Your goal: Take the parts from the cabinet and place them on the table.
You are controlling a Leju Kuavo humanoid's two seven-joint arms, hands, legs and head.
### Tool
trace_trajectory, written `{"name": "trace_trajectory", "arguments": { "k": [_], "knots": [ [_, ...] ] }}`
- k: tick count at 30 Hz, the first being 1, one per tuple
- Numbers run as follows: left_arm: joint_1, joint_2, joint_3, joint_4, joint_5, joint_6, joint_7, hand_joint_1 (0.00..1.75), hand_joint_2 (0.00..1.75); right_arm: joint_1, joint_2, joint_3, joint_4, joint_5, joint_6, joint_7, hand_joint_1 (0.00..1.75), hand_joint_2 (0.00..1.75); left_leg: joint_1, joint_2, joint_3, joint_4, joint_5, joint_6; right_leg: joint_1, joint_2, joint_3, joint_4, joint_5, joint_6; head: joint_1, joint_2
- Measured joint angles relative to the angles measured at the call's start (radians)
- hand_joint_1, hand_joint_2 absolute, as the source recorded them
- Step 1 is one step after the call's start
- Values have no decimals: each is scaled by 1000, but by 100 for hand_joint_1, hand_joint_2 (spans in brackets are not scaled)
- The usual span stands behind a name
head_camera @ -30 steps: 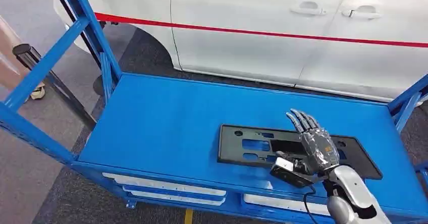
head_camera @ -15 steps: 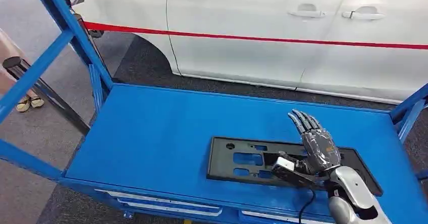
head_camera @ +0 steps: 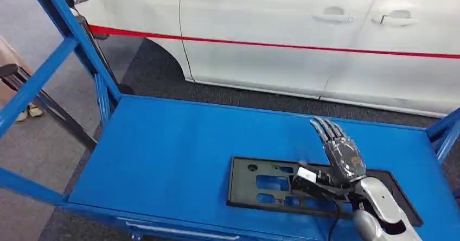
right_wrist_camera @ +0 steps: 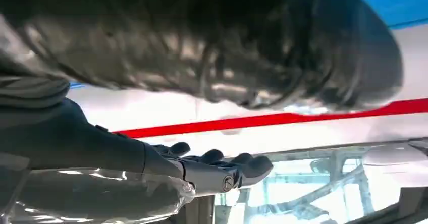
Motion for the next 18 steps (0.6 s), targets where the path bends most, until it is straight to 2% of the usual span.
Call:
{"name": "trace_trajectory", "arguments": {
  "k": [2, 4, 9, 11, 18],
  "knots": [
    [1, 0, 0, 0, 4, 4, -14, 0, 0, 30, 0, -11, -20, -88, 9, -36, 0, 0, 0, -1, 1, 0, -5, 6, 0, -3, 6, -10, -5, 4, 0, 0],
    [3, -3, 0, 0, 5, 9, -19, 0, 0, 82, -1, -28, -62, -124, 8, -52, 0, 0, 0, -4, 3, 0, -9, 11, 0, -6, 10, -13, -8, 8, 0, 0],
    [4, -10, 0, 0, 5, 13, -19, 0, 0, 141, -3, -54, -111, -131, 8, -59, 0, 0, -2, 1, 4, 0, -12, 15, -1, -2, 11, -15, -8, 10, 0, 0],
    [4, -11, 0, 0, 5, 14, -19, 0, 0, 147, -3, -60, -120, -130, 8, -59, 0, 0, -2, 0, 5, 0, -12, 15, -2, -2, 11, -16, -8, 17, 0, 0],
    [6, -11, 0, -2, 5, 14, -18, 0, 0, 164, -3, -85, -137, -126, 9, -68, 0, 0, -2, 1, 8, 0, -12, 15, -1, -2, 13, -16, -8, 19, 0, 0]
  ]
}}
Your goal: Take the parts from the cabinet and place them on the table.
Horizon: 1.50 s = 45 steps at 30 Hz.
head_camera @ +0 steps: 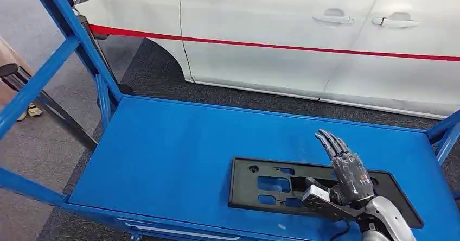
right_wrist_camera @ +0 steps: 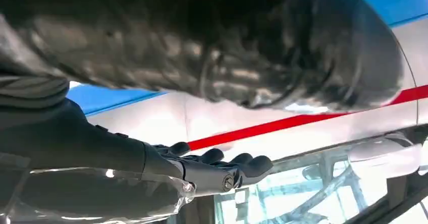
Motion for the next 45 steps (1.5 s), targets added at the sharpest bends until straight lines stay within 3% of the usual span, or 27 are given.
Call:
{"name": "trace_trajectory", "arguments": {
  "k": [8, 9, 15, 28, 38, 45],
  "knots": [
    [3, -3, 0, -1, 0, 0, 2, 0, 0, 11, 0, -21, -7, 1, -1, -4, 0, 0, 2, 0, 1, -1, 0, 0, 1, 0, 1, 0, -1, 1, 0, 0],
    [3, -3, 0, -1, 0, 0, 2, 0, 0, 14, 0, -24, -10, 1, -2, -5, 0, 175, 2, 0, 1, -1, 0, 0, 1, 0, 1, 0, -1, 1, 0, 0],
    [11, -5, 0, -11, 11, 2, 6, 0, 0, 76, -6, -54, -77, -29, 2, -28, 0, 175, 2, -1, 2, -1, -1, -1, 2, -1, 2, 0, -3, 2, 0, 0],
    [55, -11, 10, -80, 27, -14, 40, 0, 0, 354, -110, -96, -274, -89, -32, 29, 0, 175, 1, 0, 4, -1, -5, -2, 1, 1, 3, 0, -5, 2, 0, 0],
    [125, -19, 18, -233, -4, -76, 113, 0, 0, 435, -175, -103, -357, -135, -37, 51, 0, 175, 2, 1, 5, -1, -5, -2, 1, 1, 4, 0, -5, 2, 0, 0],
    [154, -26, 35, -309, -16, -87, 128, 0, 0, 446, -205, -102, -364, -132, -37, 57, 0, 175, 2, 1, 6, -1, -4, -2, 1, 1, 5, 0, -5, 2, 0, 0]
  ]
}}
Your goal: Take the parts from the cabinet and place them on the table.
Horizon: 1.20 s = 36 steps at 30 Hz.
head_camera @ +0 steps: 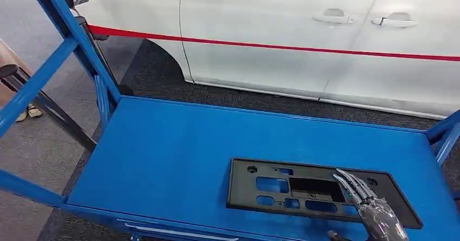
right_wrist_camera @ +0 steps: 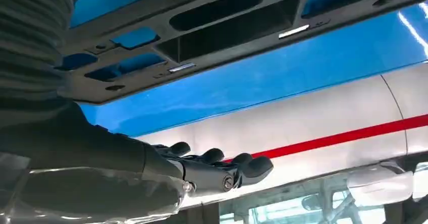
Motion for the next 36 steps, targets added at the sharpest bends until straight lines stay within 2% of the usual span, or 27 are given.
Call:
{"name": "trace_trajectory", "arguments": {
  "k": [6, 11, 15, 30, 36],
  "knots": [
    [8, -3, 6, -25, -5, -5, 1, 0, 0, -8, -3, 5, 2, 15, 8, 5, 0, 175, 0, 0, 0, 0, 0, 0, 0, 0, 1, 0, 0, 0, 0, 0],
    [9, -7, 19, -36, -10, -12, 2, 0, 0, -58, -2, 51, 28, 48, 27, 8, 0, 175, 0, 0, 1, 0, 0, 0, 0, 0, 1, 0, 0, 0, 0, 0],
    [9, -13, 26, -40, -19, -16, 2, 0, 0, -112, 9, 105, 79, 81, 39, 20, 0, 175, 0, 0, 2, 0, 0, 0, 0, 0, 2, 0, 0, 0, 0, 0],
    [11, -23, 48, -63, -42, -35, 6, 0, 0, -247, 62, 211, 260, 129, 45, 55, 0, 175, 0, 0, 2, 0, 0, 0, 0, 0, 2, 0, 0, 0, 0, 0],
    [26, -34, 65, -104, -64, -62, 26, 0, 0, -291, 111, 225, 319, 292, -20, 116, 0, 175, 0, 0, 2, 0, 0, 0, 0, 0, 2, 0, 0, 0, 0, 0]
  ]
}}
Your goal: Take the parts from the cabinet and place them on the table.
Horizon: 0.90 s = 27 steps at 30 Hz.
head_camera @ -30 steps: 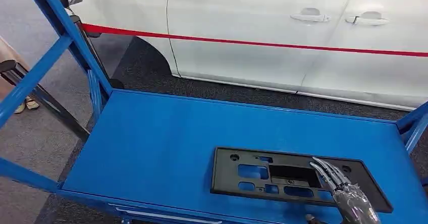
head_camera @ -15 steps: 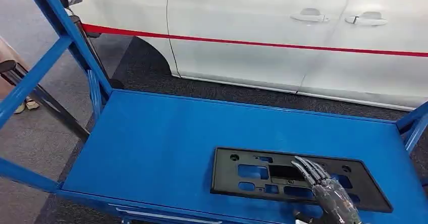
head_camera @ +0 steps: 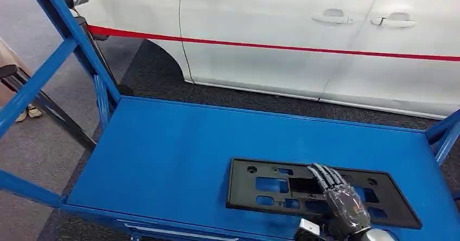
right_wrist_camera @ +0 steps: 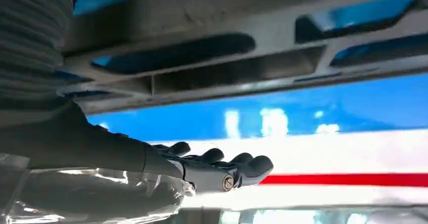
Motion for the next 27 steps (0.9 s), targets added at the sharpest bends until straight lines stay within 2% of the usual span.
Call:
{"name": "trace_trajectory", "arguments": {
  "k": [3, 4, 5, 8, 19, 25, 26, 27],
  "knots": [
    [4, -5, 3, -12, -5, -3, 2, 0, 0, -8, 14, 2, 14, 17, -5, 8, 0, 175, 0, 0, 0, 0, 0, 0, 0, 0, 0, 0, 0, 0, 0, 0],
    [5, -6, 5, -15, -6, -3, 3, 0, 0, -10, 17, 2, 18, 17, -6, 8, 133, 175, 0, 0, 0, 0, 0, 0, 0, 0, 0, 0, 0, 0, 0, 0],
    [6, -6, 6, -17, -6, -3, 3, 0, 0, -11, 20, 2, 21, 17, -6, 9, 168, 175, 0, 0, 0, 0, 0, 0, 0, 0, 0, 0, 0, 0, 0, 0],
    [10, -10, 10, -29, -10, -9, 11, 0, 0, -15, 31, 2, 32, 24, -10, 14, 175, 175, 0, 0, 0, 0, 0, 0, 0, 0, 0, 0, 0, 0, 0, 0],
    [24, -24, 35, -63, -28, -24, 19, 0, 0, -26, 54, -2, 64, 35, -13, 15, 175, 175, 0, -1, 0, 0, 0, 0, 0, 0, 0, 0, 0, 0, 0, 0],
    [33, -31, 56, -85, -53, -52, 19, 0, 0, -33, 57, -19, 64, 35, -14, 7, 175, 175, 0, 0, 1, 0, 0, 0, 0, 0, 1, 0, -1, -1, 0, 0],
    [35, -32, 61, -91, -59, -59, 19, 0, 175, -34, 57, -22, 64, 34, -13, 6, 175, 175, 0, 0, 1, 0, 0, 0, 0, 0, 2, 0, -1, -1, 0, 0],
    [36, -33, 66, -95, -62, -62, 19, 0, 175, -34, 57, -24, 64, 34, -13, 4, 175, 175, 0, 0, 1, 0, 0, 0, 0, 0, 2, 0, -1, -1, 0, 0]
  ]
}}
